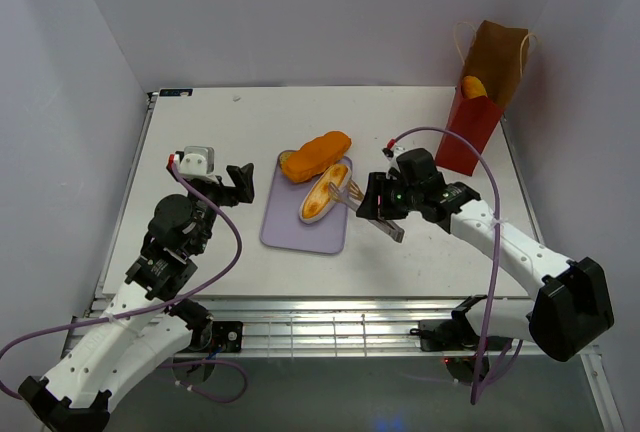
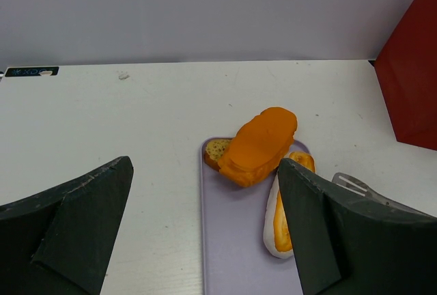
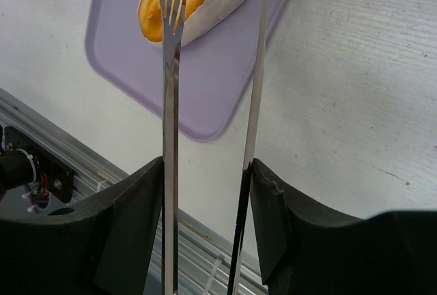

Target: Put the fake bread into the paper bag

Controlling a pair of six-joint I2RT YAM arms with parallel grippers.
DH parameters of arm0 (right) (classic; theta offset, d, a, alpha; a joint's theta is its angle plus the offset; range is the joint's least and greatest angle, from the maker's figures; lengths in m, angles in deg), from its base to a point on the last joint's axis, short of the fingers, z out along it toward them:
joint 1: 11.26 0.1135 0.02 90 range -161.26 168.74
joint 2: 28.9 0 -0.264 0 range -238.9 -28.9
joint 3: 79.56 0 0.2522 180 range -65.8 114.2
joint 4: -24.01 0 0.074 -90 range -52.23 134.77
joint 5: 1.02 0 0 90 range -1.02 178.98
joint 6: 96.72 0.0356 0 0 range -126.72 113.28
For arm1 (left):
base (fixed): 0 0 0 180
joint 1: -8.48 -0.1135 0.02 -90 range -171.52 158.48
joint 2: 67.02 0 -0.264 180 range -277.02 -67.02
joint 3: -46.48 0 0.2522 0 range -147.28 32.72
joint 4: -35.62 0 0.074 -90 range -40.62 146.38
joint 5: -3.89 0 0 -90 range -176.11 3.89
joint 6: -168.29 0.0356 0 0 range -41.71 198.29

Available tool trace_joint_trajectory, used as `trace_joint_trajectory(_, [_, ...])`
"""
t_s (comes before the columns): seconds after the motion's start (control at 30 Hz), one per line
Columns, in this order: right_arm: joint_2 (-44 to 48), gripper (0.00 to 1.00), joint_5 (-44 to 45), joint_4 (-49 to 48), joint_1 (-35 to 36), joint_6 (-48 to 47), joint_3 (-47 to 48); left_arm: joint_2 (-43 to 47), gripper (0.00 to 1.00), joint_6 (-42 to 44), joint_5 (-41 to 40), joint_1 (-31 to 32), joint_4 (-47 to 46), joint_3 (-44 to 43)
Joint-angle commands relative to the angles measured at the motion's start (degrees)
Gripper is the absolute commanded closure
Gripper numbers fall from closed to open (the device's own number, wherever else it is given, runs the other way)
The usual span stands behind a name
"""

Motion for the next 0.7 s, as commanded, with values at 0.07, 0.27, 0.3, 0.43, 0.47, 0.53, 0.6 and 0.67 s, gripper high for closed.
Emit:
trace_joint_trajectory(0.07, [0.6, 0.43, 0.0, -7.7, 0.2, 6.7, -2.7, 0.4, 0.02, 0.3, 0.0, 0.2, -1.0, 0.2])
trace_joint_trajectory(0.27, [0.3, 0.43, -2.3, -13.1, 0.2, 9.7, -5.8, 0.3, 0.02, 0.2, 0.1, 0.2, -1.1, 0.2])
trace_joint_trajectory(0.3, [0.2, 0.42, -2.3, -13.1, 0.2, 9.9, -5.7, 0.3, 0.02, 0.2, 0.2, 0.2, -1.1, 0.3])
trace_joint_trajectory(0.43, [0.2, 0.41, -2.3, -14.0, 0.2, 11.3, -6.4, 0.4, 0.02, 0.2, 0.2, 0.2, -1.1, 0.2])
trace_joint_trajectory(0.47, [0.3, 0.41, -2.4, -14.5, 0.2, 11.7, -6.8, 0.5, 0.02, 0.2, 0.1, 0.2, -1.1, 0.2])
trace_joint_trajectory(0.53, [0.5, 0.4, -2.6, -16.0, 0.2, 12.7, -7.6, 0.5, 0.02, 0.2, 0.2, 0.2, -1.1, 0.2])
trace_joint_trajectory(0.6, [0.4, 0.4, -2.9, -16.9, 0.2, 13.6, -8.3, 0.4, 0.02, 0.2, 0.3, 0.2, -1.0, 0.2])
trace_joint_trajectory(0.67, [-0.1, 0.4, -2.9, -17.0, 0.2, 13.9, -8.6, 0.4, 0.02, 0.2, 0.3, 0.2, -1.1, 0.3])
